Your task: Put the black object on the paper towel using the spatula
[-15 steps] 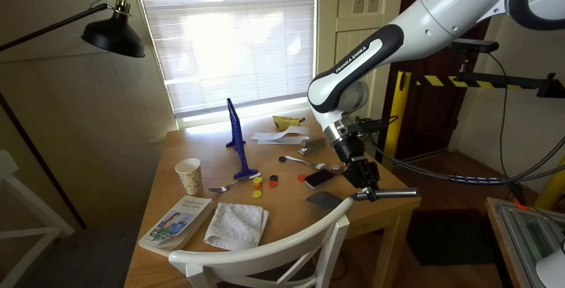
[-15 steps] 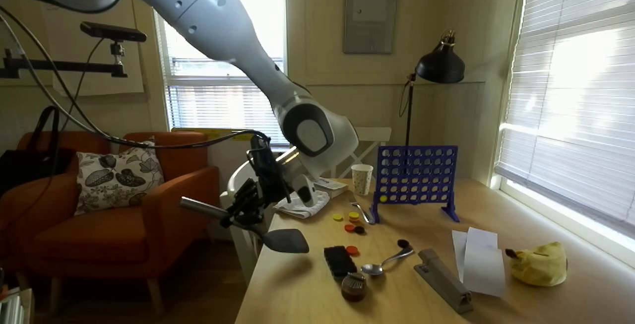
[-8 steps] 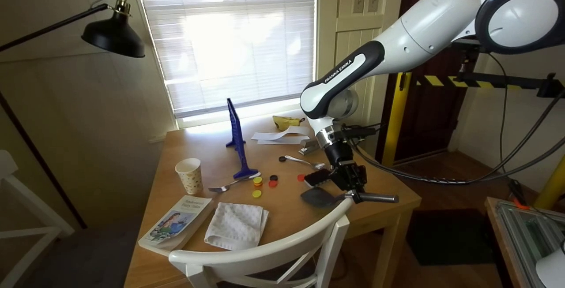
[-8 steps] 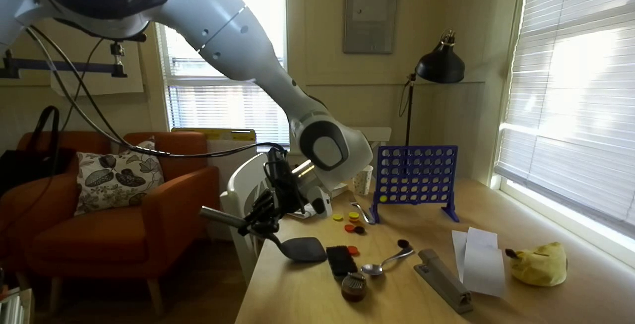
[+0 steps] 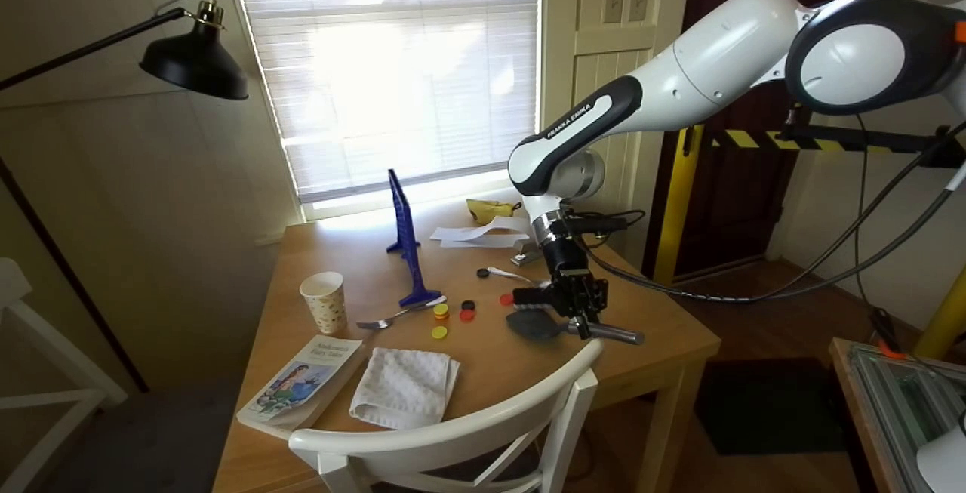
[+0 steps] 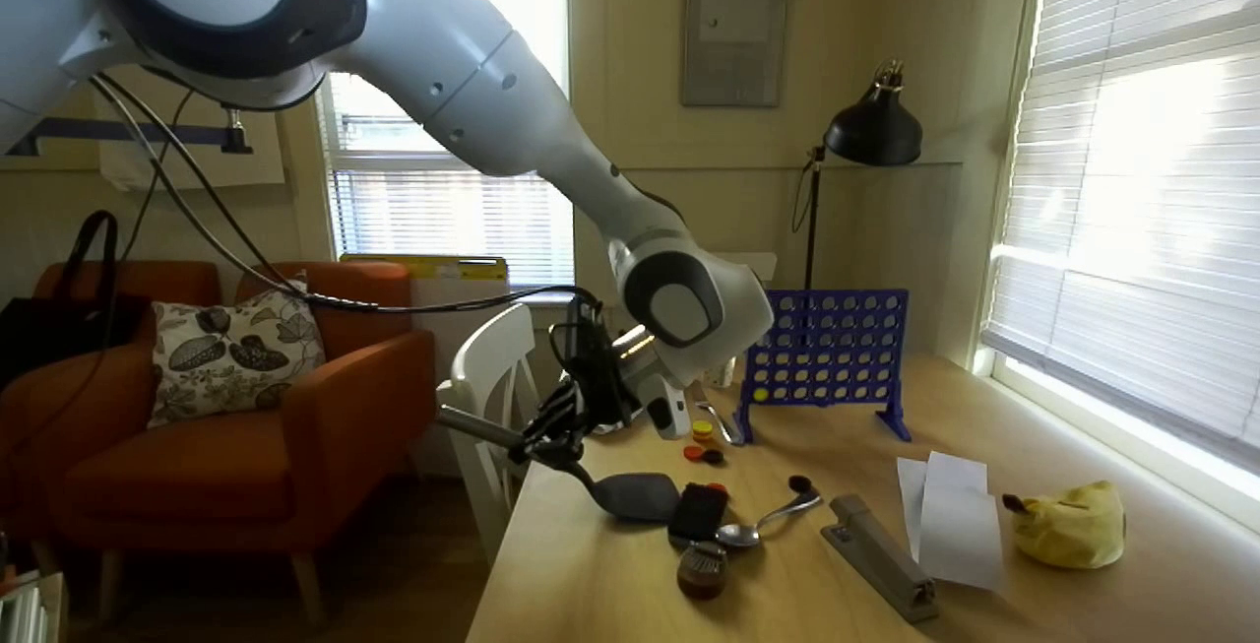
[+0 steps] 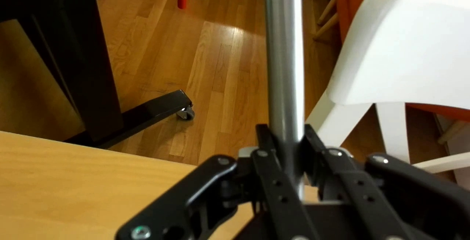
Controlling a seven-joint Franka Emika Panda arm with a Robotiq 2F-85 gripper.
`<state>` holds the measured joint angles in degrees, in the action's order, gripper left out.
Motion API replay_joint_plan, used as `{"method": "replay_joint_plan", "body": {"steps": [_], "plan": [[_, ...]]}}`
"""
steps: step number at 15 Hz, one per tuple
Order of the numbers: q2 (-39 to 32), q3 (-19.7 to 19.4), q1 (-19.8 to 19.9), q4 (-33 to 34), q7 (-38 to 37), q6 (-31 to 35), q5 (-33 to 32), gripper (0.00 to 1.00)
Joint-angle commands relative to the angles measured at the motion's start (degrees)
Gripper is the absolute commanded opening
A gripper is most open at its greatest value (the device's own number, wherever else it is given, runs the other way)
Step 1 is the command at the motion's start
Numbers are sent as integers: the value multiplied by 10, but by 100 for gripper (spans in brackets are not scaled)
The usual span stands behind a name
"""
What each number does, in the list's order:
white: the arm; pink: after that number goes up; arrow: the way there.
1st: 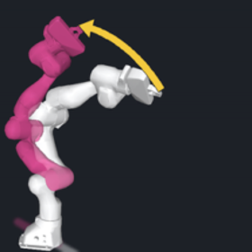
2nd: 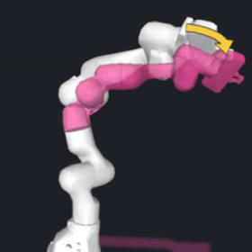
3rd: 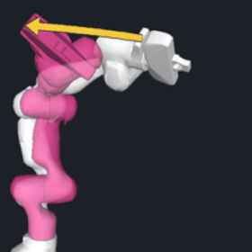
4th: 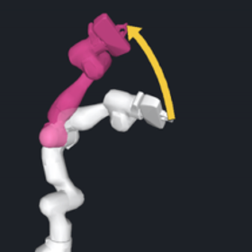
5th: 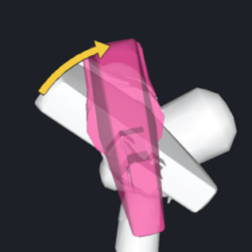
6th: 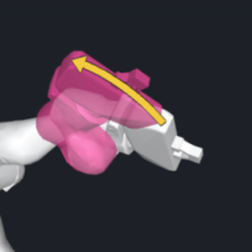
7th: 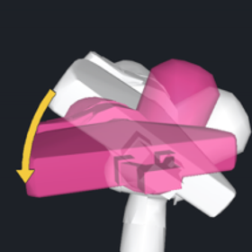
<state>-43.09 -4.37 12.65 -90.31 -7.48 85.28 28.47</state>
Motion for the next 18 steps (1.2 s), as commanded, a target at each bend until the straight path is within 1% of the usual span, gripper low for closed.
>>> {"method": "replay_joint_plan", "body": {"steps": [1, 9, 14, 18], "plan": [[-23, 1, 14, 36, -33, -16, 38, 6], [-28, -2, 22, 42, -68, -2, 96, 6], [-35, -8, 18, 35, -86, 51, 126, 6], [-39, -10, 16, 30, -100, 93, 138, 6]]}}
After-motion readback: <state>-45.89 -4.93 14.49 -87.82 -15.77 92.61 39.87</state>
